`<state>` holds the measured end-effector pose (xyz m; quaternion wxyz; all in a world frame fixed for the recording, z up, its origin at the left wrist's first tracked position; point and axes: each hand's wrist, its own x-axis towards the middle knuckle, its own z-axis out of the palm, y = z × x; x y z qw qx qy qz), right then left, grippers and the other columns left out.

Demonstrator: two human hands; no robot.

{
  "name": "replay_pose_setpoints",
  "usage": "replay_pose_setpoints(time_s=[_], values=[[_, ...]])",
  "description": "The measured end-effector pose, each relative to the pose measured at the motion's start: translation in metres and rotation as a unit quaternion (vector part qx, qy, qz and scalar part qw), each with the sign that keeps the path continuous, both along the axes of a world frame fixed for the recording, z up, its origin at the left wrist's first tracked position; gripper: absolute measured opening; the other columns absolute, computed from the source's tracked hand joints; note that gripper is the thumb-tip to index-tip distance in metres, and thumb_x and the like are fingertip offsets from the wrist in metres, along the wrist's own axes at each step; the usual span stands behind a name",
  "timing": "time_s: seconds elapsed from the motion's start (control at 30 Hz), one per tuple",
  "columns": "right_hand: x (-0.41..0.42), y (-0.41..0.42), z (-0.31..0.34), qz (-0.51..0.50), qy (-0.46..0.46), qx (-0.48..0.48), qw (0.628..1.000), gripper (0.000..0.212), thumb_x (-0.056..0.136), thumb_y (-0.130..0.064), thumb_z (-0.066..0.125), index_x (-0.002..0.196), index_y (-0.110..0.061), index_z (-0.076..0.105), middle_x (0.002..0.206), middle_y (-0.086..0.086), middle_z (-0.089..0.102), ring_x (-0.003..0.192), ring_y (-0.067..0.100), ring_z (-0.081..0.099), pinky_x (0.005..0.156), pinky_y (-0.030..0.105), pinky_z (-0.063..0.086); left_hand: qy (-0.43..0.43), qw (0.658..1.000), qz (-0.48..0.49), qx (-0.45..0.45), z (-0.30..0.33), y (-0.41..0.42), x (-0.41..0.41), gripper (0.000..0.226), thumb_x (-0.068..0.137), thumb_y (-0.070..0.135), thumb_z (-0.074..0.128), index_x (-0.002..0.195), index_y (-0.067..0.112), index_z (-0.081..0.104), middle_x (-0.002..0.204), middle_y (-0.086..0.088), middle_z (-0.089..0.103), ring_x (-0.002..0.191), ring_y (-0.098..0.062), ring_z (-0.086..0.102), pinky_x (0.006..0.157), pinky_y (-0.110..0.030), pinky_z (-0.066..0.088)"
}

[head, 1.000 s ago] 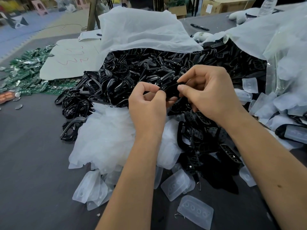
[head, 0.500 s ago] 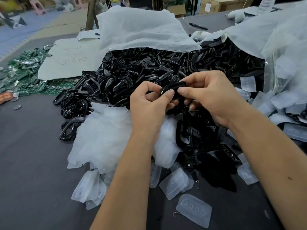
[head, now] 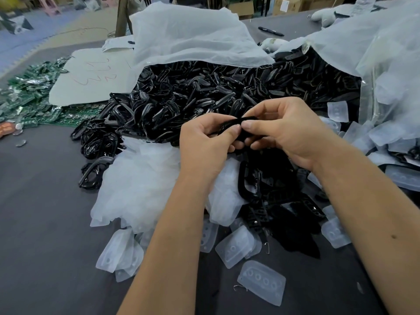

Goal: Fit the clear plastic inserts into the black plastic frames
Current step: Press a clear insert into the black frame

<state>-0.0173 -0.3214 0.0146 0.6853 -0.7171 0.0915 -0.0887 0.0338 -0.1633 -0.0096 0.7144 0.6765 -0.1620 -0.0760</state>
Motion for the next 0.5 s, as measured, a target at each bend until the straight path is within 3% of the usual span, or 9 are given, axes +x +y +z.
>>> replay_pose_setpoints(time_s=[0.17,0.3,0.37,0.43,0.5], values=[[0.003,0.003,0.000,-0.015,-0.052,-0.076,0.996,0.009,0.089,0.006,0.075,0.090,-0.002,0.072,0.066,0.008,0.073,0.056,0.021,0.071,0.053,0.023,0.057,-0.006,1.000,0.004,-0.008,0.002,0.002,0.003,0.022,0.092,-0.008,0.068,0.090,0.011,0.077,0.071,-0.003,0.075,0.057,-0.014,0.069,0.056,-0.020,0.053],[0.005,0.011,0.001,-0.055,-0.057,-0.131,0.988,0.014,0.087,0.002,0.080,0.092,-0.004,0.068,0.067,0.010,0.073,0.052,0.026,0.072,0.050,0.032,0.060,-0.015,1.000,0.022,-0.003,0.002,0.003,0.003,0.021,0.091,-0.010,0.067,0.090,0.009,0.077,0.070,-0.001,0.074,0.051,-0.011,0.066,0.055,-0.020,0.053],[0.006,0.011,0.001,-0.096,-0.046,-0.192,0.976,0.030,0.083,-0.011,0.087,0.097,-0.008,0.061,0.073,0.008,0.072,0.050,0.024,0.071,0.047,0.032,0.058,-0.024,0.998,0.052,0.006,0.002,0.004,0.004,0.020,0.090,-0.009,0.068,0.089,0.009,0.077,0.067,0.001,0.072,0.049,-0.009,0.064,0.056,-0.024,0.055],[0.006,0.008,0.006,-0.092,-0.022,-0.312,0.945,0.035,0.081,-0.032,0.089,0.092,-0.016,0.060,0.068,0.000,0.070,0.047,0.011,0.068,0.045,0.023,0.051,-0.036,0.995,0.093,0.008,0.001,0.005,0.006,0.018,0.088,-0.008,0.069,0.088,0.008,0.077,0.065,0.000,0.070,0.049,-0.011,0.065,0.061,-0.035,0.062],[0.003,0.008,0.013,0.028,0.031,-0.404,0.914,0.031,0.077,-0.049,0.086,0.082,-0.025,0.068,0.066,-0.010,0.071,0.050,0.001,0.065,0.049,0.016,0.046,-0.057,0.989,0.134,0.016,0.002,0.005,0.008,0.019,0.086,-0.003,0.070,0.085,0.015,0.077,0.068,-0.004,0.071,0.055,-0.019,0.071,0.070,-0.049,0.065]])
